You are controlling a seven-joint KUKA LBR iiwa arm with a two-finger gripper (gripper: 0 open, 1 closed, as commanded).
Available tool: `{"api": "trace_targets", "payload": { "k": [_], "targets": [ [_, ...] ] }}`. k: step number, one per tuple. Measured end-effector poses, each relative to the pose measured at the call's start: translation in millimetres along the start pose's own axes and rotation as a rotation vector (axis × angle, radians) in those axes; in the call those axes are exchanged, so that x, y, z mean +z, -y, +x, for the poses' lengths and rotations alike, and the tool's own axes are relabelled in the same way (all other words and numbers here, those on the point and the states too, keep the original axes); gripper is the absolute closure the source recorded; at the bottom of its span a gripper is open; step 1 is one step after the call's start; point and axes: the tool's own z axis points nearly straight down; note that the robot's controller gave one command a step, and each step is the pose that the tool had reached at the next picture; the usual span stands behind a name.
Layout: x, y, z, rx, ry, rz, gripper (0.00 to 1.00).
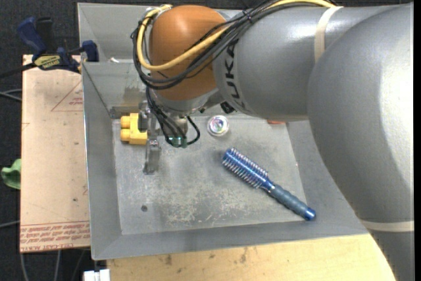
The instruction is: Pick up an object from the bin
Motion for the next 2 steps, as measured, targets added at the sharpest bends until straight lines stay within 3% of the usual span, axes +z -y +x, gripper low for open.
{"api": "trace_targets", "payload": {
  "k": [1,2],
  "targets": [
    [78.7,-4.6,-59.9,-0.230,0.006,0.000,0.00],
    [99.6,11.3,-67.4,-0.281,0.017,-0.003,0.00]
  ]
}}
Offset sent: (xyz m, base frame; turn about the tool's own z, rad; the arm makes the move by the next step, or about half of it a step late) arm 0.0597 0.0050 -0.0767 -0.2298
